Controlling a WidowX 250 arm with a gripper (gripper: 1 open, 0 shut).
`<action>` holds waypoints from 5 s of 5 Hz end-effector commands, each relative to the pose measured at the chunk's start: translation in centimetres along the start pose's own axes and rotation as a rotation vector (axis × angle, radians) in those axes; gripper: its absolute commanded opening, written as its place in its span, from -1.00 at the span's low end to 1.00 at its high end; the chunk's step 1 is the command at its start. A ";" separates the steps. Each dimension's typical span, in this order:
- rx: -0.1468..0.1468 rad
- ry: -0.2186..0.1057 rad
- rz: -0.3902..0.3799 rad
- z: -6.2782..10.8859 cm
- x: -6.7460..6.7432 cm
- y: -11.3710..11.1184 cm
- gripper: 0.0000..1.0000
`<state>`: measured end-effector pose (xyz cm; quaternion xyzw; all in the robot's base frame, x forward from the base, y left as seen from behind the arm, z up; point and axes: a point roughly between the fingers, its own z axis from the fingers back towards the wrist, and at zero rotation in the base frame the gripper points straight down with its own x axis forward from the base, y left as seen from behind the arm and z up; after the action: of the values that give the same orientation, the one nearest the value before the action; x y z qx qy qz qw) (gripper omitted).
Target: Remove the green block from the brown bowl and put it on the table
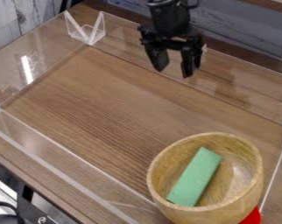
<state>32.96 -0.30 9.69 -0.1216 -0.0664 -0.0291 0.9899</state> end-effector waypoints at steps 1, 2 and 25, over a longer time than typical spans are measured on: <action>0.025 -0.096 0.016 2.2 2.2 -0.2 1.00; 0.038 -0.083 0.061 1.4 1.7 -0.4 1.00; -0.022 0.235 -0.230 -4.5 -8.9 -7.2 1.00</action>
<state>23.82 -8.08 5.19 -0.1201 0.0501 -0.1504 0.9800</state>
